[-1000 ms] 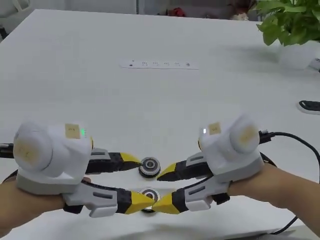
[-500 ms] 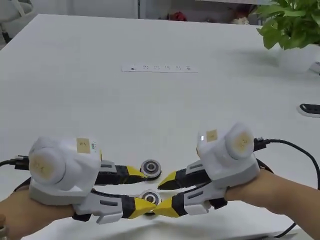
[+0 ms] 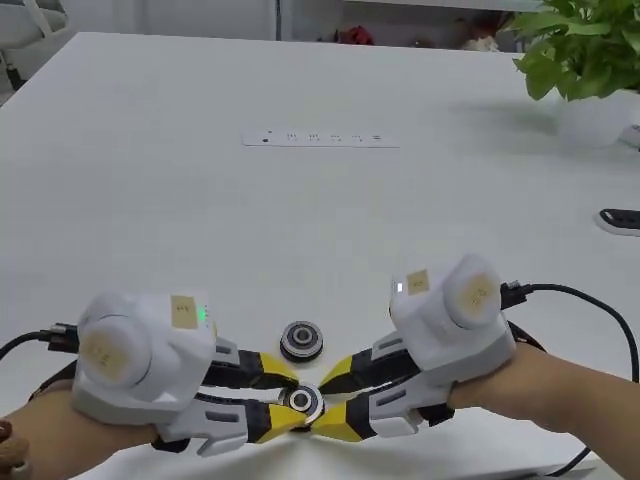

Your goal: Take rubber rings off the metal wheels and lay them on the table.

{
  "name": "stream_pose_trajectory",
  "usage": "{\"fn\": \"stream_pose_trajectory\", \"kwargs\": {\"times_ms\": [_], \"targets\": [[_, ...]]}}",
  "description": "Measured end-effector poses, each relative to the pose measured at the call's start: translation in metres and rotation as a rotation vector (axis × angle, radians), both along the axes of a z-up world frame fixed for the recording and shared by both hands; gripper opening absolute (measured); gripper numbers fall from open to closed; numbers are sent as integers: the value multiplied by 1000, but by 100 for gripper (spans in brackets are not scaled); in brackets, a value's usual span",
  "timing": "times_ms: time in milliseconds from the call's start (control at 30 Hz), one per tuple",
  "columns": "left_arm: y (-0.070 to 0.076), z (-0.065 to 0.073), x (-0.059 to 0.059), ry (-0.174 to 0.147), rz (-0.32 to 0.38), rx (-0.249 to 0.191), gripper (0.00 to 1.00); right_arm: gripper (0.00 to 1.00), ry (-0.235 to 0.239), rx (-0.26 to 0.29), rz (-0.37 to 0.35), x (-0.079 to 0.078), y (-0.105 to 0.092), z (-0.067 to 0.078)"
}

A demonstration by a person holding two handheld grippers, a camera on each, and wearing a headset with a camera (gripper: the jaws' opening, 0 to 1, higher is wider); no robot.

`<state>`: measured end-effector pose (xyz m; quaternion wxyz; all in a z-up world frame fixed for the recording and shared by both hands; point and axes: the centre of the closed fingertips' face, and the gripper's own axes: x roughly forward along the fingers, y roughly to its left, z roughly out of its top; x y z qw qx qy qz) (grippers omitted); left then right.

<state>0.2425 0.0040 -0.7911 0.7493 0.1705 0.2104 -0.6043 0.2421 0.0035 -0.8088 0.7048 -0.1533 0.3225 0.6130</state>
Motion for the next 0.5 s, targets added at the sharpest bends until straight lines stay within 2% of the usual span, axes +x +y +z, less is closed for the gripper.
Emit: {"fn": "stream_pose_trajectory", "kwargs": {"times_ms": [133,167,200,267,500], "targets": [[-2,1,-2,3,-5,-11,16,19,-5,3,3,1,0,0],[-2,0,-1,-2,-4,-9,15,19,-5,3,5,0,0,0],[-1,1,1,-22,-1,-5,14,19,-7,3,7,0,0,0],[-2,1,0,-16,-3,-7,14,18,-9,2,7,1,0,0],[0,2,3,-17,13,-11,14,7,-30,-22,7,4,-4,-3]]}}
